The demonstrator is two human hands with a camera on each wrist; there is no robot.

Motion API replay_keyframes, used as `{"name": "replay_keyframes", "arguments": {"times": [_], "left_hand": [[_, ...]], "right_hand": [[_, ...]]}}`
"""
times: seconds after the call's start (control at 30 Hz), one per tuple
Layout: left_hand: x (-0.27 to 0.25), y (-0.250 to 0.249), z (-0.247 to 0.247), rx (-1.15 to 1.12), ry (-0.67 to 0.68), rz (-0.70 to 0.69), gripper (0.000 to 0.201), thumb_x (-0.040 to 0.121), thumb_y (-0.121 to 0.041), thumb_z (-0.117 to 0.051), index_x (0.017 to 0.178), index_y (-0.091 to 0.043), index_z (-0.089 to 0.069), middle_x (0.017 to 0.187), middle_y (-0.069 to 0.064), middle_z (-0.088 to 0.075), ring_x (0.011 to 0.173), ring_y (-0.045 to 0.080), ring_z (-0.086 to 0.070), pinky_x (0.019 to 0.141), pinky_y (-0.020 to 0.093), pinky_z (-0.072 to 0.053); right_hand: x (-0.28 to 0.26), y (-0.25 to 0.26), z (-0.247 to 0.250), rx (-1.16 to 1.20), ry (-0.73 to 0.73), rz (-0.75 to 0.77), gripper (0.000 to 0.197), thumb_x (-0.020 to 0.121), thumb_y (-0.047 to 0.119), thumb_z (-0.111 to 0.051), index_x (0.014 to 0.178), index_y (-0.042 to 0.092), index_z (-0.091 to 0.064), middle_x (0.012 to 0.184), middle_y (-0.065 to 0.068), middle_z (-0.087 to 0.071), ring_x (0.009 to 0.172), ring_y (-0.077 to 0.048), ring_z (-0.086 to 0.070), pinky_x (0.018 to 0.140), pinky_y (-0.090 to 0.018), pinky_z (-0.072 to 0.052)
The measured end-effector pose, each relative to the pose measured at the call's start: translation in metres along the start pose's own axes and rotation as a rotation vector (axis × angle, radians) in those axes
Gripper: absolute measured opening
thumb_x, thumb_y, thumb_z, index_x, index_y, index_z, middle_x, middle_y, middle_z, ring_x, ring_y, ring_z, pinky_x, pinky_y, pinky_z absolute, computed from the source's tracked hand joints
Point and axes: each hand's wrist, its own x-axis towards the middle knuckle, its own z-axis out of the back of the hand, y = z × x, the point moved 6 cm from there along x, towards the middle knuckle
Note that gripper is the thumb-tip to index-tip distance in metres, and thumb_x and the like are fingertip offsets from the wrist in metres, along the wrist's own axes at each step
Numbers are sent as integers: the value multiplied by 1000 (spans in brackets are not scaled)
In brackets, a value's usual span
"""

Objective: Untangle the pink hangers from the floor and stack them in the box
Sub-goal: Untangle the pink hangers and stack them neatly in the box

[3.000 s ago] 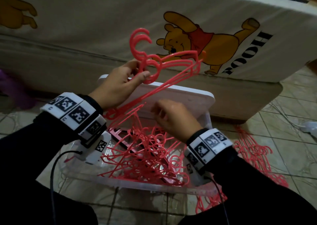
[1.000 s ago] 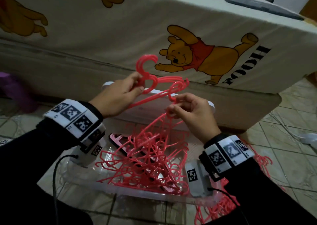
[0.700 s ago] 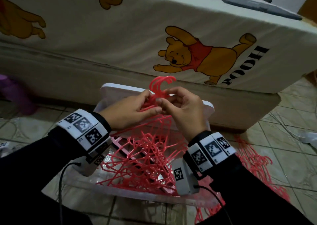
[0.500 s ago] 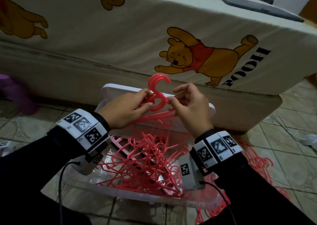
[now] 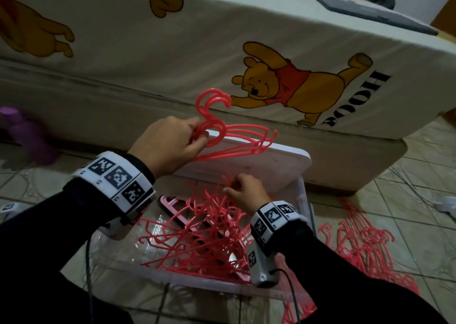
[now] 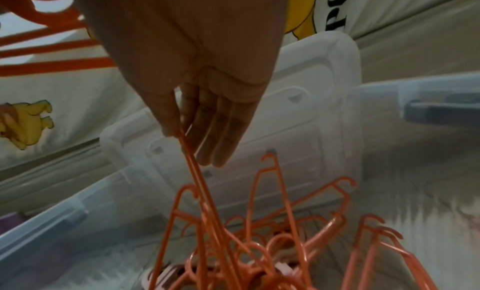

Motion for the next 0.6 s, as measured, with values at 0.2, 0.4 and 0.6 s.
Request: {"name": "replay_keyframes", "arguments": {"times": [0.2,0.4,0.6], "left_hand": [[-2,6,3,171,-63,15,27,95,-37,-41,116,-25,-52,88,15,-68,80,40,-63,59,35,-32],[1,19,13,88,-137,116,37,90,-38,-52,124,-23,-49,89,19,-67,81,44,-62,62,37,-33],[2,23,13,-71,-135,187,42,87,-41,-59,125,-28,-48,95,10,-70,89,41,-63,70,42,-48]], "right_hand": [[-2,24,49,96,-279,150,14,90,20,-59,87,6,-61,88,-13,-68,84,-28,-62,66,-27,-38],[-28,26,123,292,-527,278,10,94,15,-53,95,16,-62,78,6,-64,73,-12,-64,70,-38,-56],[-40,13,142,371,-557,323,14,95,13,-52,93,25,-60,71,5,-61,57,-7,-59,55,-26,-52]]}}
